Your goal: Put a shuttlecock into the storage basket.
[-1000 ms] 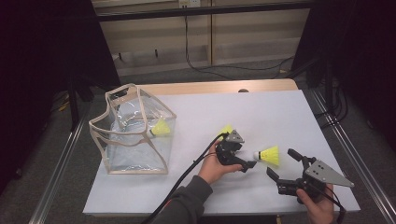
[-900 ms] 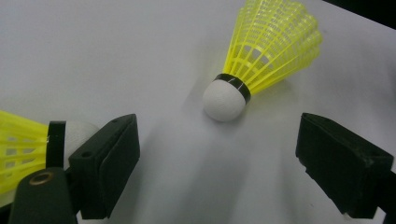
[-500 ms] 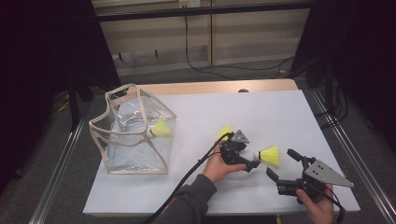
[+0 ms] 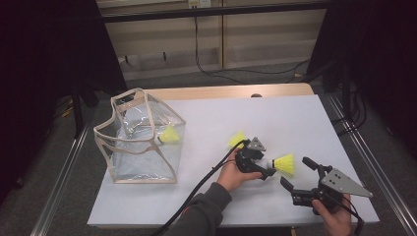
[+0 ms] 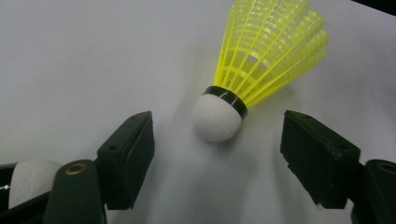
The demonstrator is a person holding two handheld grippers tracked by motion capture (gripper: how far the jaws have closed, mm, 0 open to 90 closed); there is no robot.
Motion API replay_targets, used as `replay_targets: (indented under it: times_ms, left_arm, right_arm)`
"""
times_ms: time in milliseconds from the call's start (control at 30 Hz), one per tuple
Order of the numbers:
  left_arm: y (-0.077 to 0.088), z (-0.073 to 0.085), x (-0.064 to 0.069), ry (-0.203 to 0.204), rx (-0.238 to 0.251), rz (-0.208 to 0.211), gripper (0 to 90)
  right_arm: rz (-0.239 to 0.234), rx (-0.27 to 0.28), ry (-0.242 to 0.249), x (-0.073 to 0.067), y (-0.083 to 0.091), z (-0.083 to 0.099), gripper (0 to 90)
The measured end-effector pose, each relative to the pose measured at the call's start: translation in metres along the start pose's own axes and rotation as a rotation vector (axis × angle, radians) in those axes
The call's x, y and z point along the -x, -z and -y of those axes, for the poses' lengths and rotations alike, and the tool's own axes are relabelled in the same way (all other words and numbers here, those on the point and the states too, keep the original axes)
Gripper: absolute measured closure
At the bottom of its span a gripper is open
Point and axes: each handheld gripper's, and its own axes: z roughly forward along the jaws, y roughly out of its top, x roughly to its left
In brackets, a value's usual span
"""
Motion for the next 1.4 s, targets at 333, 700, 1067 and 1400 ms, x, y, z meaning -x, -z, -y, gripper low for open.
replay_targets:
  times_ms: [333,700,1067,1400]
  left_arm:
    - [-0.0025,-0.0009,0.0009,-0.029,-0.011,0.014,39.8]
    - [-0.0039,-0.0009,0.0026,-0.059,-0.015,0.045,55.5]
    - [-0.0017,-0.0008,0.0056,-0.052,-0.039,0.051,60.9]
    - [-0.003,-0.0004,0.0077,-0.044,-0.03,0.047,57.6]
  right_arm:
    - [0.003,-0.002,-0.001,0.0004,0.0003,0.0003,2.5]
    - [0.001,-0.001,0.001,0.0003,0.0,0.0001,2.6]
    - [0.004,-0.002,0.0,0.0007,0.0003,0.0002,2.6]
    - [0.005,-0.001,0.001,0.0005,-0.0001,0.0001,2.6]
